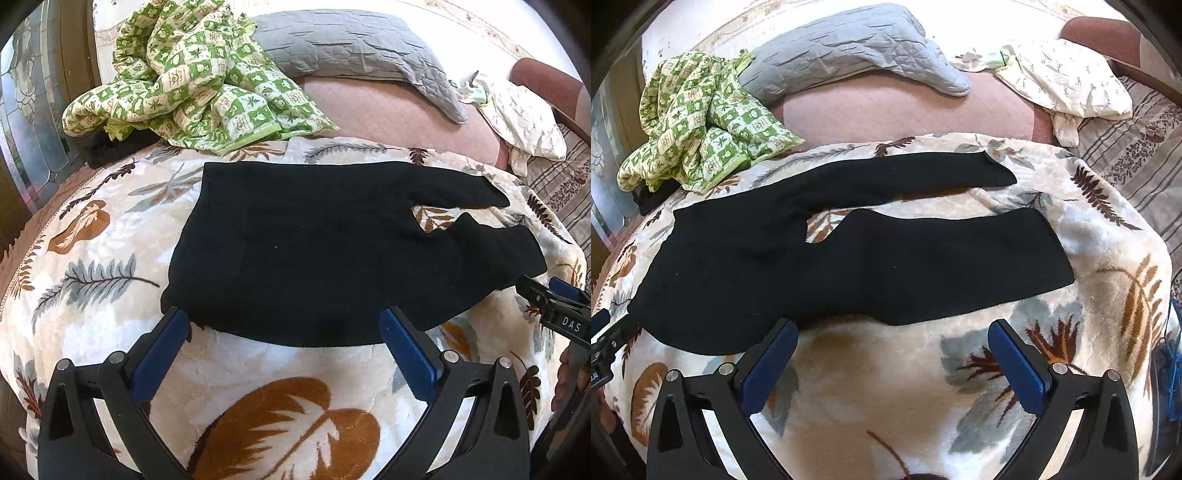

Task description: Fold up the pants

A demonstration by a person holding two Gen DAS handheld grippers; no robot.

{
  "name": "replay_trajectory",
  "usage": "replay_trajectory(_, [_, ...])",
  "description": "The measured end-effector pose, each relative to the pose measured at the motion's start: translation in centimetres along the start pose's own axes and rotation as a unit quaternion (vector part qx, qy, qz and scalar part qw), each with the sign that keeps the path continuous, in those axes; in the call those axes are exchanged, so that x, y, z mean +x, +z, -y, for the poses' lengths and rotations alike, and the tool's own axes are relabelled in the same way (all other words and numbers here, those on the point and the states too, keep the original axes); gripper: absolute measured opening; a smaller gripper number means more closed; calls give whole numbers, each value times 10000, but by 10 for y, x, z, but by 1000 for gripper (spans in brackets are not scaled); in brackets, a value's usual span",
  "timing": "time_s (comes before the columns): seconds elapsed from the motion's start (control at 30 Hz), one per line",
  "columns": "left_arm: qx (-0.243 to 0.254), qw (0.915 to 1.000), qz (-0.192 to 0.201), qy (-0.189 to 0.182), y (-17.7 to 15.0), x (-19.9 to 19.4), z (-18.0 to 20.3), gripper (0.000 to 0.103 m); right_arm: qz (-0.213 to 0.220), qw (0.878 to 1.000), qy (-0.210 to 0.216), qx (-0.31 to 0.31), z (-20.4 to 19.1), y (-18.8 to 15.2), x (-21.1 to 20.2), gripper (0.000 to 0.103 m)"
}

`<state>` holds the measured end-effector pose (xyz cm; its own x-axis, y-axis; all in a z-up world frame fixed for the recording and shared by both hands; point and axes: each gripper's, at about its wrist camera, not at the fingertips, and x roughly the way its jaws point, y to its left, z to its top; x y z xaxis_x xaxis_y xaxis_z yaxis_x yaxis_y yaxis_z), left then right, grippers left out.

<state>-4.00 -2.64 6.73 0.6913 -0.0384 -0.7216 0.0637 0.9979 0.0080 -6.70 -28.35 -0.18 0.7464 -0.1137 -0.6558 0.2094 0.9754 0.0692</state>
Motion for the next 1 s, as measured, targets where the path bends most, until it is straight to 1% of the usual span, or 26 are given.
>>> replay_trajectory(0.07, [-18,10000,-13,-12,0,0,0,103,45,10000,-9,-13,-1,0,-1,103])
replay_trajectory(0.23, [-65,10000,-40,-28,-1,0,-1,103,-30,10000,-4,-54,-4,3,-1,103])
replay_trajectory(0.37, [-101,9999,-73,-28,-2,1,-3,103,35,10000,0,-48,-5,4,0,103])
replay_trajectory(0.67, [-149,9998,-112,-31,-2,3,-6,103,14,10000,-33,-56,-3,5,3,103])
replay_trajectory(1.0, [-470,9983,-322,-103,-13,8,-24,103,-18,10000,1,24,2,8,6,103])
